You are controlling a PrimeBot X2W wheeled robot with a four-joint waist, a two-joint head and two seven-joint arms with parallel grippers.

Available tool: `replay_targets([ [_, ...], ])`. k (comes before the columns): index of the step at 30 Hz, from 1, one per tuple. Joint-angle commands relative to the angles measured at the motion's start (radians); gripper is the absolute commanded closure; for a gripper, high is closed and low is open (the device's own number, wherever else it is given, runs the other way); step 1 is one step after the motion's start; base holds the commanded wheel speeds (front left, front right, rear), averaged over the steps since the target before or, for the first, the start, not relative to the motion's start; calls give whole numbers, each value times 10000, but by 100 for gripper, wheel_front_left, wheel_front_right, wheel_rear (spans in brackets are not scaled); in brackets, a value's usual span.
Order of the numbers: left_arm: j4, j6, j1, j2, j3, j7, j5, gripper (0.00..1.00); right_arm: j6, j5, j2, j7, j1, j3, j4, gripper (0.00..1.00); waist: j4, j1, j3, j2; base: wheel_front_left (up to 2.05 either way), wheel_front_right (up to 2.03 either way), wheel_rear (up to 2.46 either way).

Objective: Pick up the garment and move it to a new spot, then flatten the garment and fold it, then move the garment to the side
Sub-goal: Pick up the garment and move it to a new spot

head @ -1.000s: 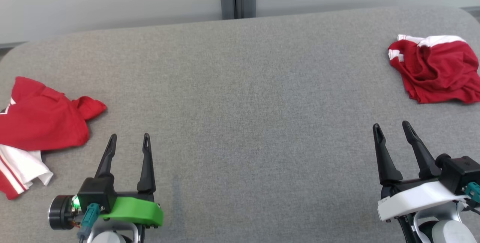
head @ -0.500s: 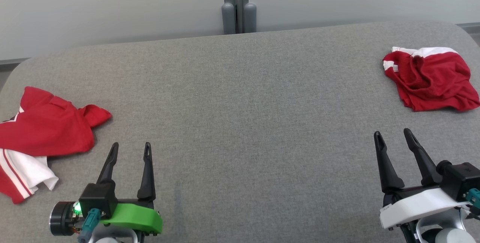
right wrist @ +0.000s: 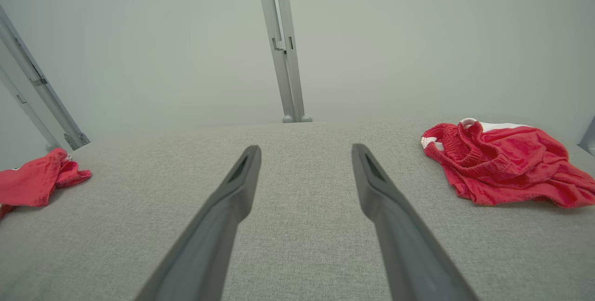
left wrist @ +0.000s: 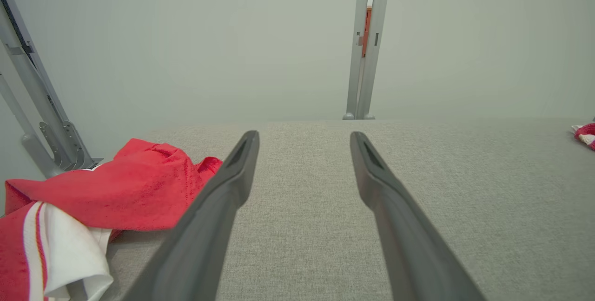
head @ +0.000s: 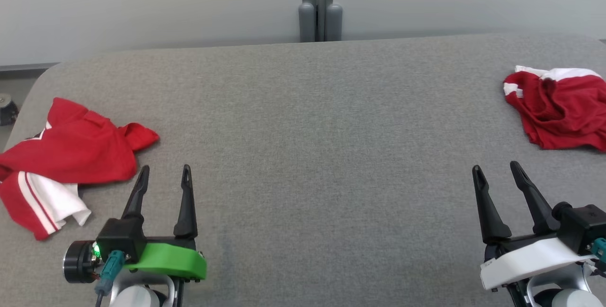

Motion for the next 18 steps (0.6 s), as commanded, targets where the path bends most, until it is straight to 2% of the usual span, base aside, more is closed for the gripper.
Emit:
replay_targets([
  [1,-43,-13,-264,-2,122,-26,-8,0,1,9,-58,40,-101,54,-129,0,728,0,298,0,0,0,0],
  [11,-181,-218,-566,-222,866,-16,164,0,1,108,-500,406,-698,595,-585,0,2933,0,651,0,0,0,0],
  [18,-199,-547,-621,-595,1239,-15,291,0,1,71,-675,657,-874,698,-832,0,3982,0,824,0,0,0,0],
])
